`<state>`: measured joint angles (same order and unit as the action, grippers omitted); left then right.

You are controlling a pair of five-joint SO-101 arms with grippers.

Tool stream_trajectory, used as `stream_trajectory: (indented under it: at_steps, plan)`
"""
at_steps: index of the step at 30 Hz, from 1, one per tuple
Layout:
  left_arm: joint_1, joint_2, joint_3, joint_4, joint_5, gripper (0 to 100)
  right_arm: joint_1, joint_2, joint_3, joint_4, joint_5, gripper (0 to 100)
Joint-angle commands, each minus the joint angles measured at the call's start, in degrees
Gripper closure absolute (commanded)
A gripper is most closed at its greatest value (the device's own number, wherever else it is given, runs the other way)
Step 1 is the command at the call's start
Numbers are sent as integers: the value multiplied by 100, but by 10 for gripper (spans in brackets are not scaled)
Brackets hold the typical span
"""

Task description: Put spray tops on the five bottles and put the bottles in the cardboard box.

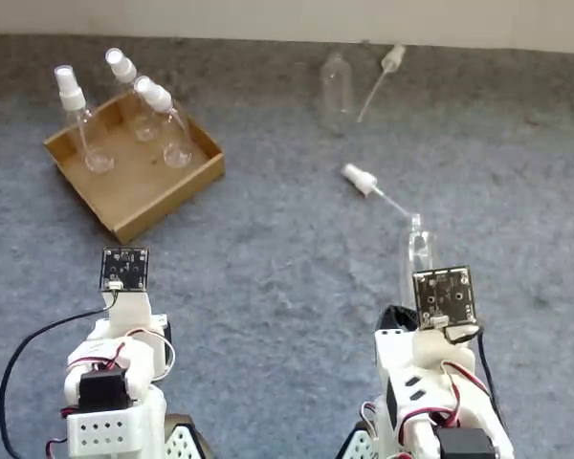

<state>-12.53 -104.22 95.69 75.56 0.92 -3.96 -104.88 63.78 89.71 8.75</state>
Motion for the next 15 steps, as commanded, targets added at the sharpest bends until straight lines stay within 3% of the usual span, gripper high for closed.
stream_trajectory:
  at_steps: [1,15]
  plan:
    - [-57,-31,145,-70,-44,996,-57,-48,13,-215,62,994]
    - [-66,-31,145,-70,-44,996,-48,-48,435,-479,70,994]
